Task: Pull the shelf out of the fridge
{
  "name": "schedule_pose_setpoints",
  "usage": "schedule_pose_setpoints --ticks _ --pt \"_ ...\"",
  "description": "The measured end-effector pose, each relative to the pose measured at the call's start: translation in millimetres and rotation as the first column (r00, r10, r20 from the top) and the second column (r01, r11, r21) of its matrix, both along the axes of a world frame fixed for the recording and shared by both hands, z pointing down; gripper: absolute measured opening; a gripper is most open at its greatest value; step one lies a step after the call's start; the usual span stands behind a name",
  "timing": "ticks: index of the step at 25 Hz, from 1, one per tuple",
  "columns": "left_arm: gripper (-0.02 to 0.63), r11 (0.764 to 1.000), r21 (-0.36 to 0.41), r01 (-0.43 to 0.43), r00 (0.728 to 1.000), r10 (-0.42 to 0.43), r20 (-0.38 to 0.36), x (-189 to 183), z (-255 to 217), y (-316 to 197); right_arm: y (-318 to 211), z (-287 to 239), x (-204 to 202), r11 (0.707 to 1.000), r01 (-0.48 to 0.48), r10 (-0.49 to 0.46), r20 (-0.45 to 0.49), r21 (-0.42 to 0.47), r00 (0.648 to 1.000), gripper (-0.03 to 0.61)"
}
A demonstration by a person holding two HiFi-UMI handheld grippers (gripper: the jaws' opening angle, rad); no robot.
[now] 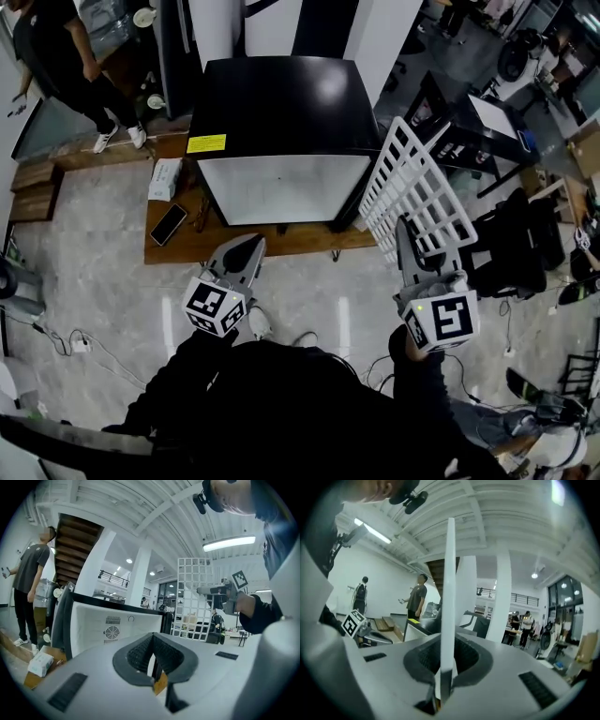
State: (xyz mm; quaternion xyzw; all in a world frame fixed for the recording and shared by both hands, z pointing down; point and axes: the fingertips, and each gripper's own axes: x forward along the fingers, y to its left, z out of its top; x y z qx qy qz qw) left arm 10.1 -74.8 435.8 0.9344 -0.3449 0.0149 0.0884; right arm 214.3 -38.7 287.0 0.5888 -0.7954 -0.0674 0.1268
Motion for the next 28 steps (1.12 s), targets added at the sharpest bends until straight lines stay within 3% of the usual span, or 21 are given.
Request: schedule_pose_setpoints --ticks 5,9,13,19,28 --pt "0.006 1.000 0.019 -0.010 1.000 0.010 -0.013 3.2 -11.3 -11.0 -4.2 -49.9 -3.6 0.996 -0.040 0.059 -0.250 0.080 0.967 0.029" --pt "0.006 0.999 0.048 -0.007 0.999 0.009 -0.034 -0.2 -22.6 -21.6 -26.0 -79.2 -12.0 0.992 -0.051 0.096 -0.431 0.116 0.897 0.029" --pt "0.006 0.998 0.066 -0.004 0.998 0.008 -0.062 -2.9 -32.8 -32.4 -62.5 -87.9 -37.1 0.991 -0.051 0.112 -0.549 0.126 0.828 0.029" --pt "0.006 0.996 0.085 0.018 0.997 -0.012 -0.075 -17.6 -42.2 -51.0 -126.1 -74.1 -100.0 0.992 0.032 0.060 -0.673 0.124 0.737 0.029" --pt "0.006 0.998 0.042 0.045 0.991 -0.039 -0.125 -50.9 -25.5 -76.5 -204.1 -11.2 -171.6 0.997 0.078 -0.061 -0.764 -0.014 0.642 0.031"
